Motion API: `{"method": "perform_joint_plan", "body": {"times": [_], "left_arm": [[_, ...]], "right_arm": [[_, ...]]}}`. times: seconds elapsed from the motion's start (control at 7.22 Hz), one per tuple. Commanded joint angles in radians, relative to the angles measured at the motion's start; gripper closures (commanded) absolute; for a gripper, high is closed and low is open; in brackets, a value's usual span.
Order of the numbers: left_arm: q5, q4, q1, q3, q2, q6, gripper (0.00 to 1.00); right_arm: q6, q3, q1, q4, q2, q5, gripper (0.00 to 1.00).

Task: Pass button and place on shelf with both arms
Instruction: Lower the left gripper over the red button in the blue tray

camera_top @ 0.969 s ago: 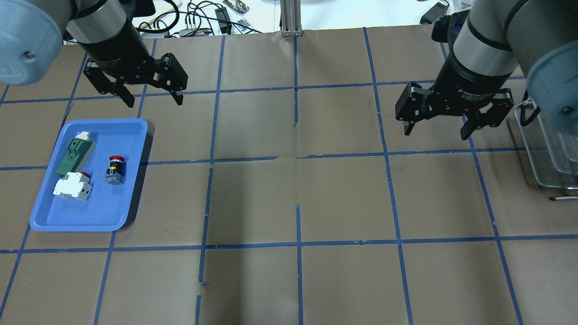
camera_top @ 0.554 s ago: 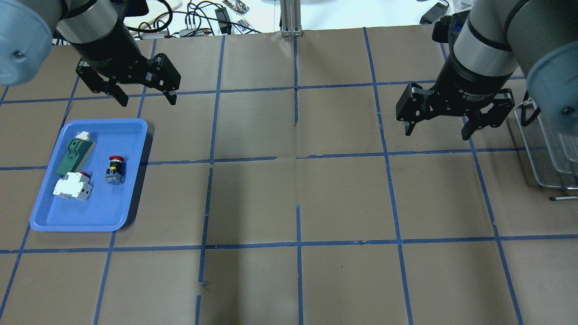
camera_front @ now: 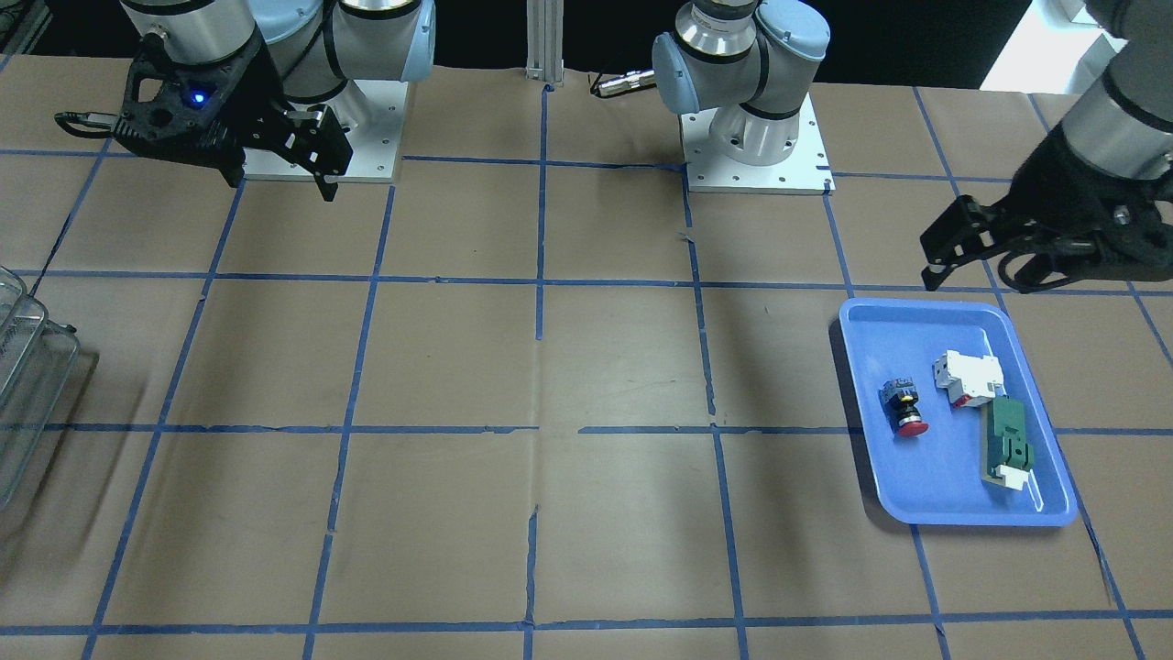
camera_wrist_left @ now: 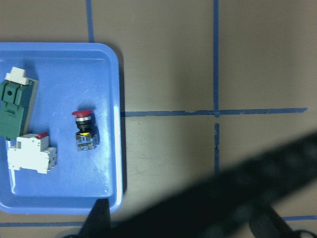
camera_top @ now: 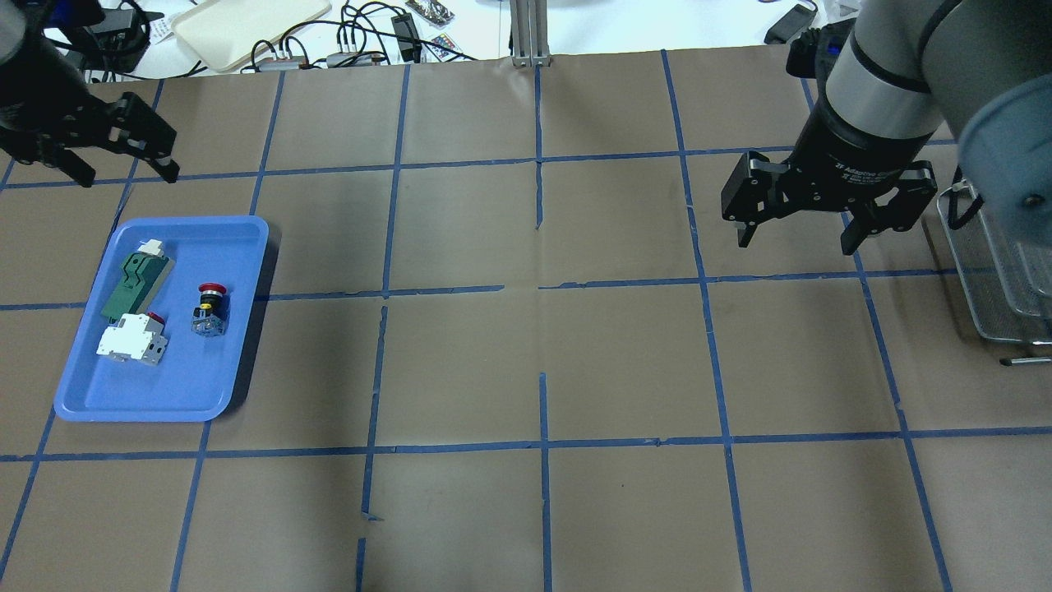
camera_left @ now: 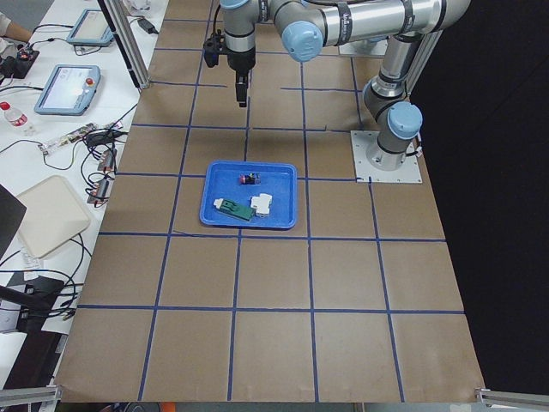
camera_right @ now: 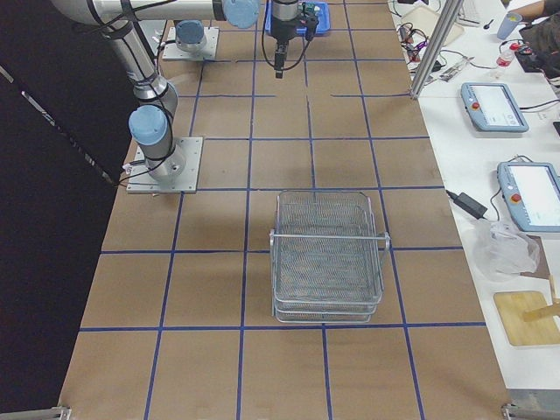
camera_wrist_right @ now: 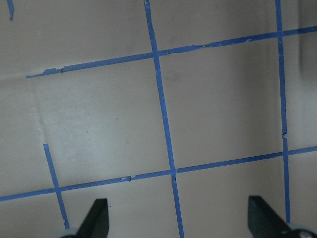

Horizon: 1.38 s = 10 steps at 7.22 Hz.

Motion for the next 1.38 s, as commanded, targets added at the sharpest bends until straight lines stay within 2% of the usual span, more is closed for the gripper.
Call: {"method": "perform_joint_plan", "body": {"times": [0.0,0.28,0.42,0.55,0.83,1.25], "left_arm": [[-0.001,0.184,0.11,-0.1,-0.033,0.164,0.0],[-0.016,0.689,0.173,-0.426,-0.067,0.207,0.0],[-0.062,0.888,0.177,-0.546,-0.09,0.205,0.0],[-0.124,1.013,0.177,-0.634,-0.108,0.204,0.0],[-0.148,1.214,0.177,-0.741,-0.145,0.205,0.0],[-0.151,1.232,0.216,-0.744,-0.181,0.207,0.03]], "right_arm": [[-0.005,0.0,-0.006,-0.003,0.0,0.0,0.0],[-0.005,0.0,-0.008,-0.001,-0.001,0.0,0.0],[-0.007,0.0,-0.008,0.005,-0.001,-0.003,0.0],[-0.007,0.0,-0.008,0.002,0.0,-0.002,0.0],[-0.004,0.0,-0.008,0.008,-0.001,-0.003,0.0],[-0.005,0.0,-0.013,0.002,0.0,-0.003,0.0]]}}
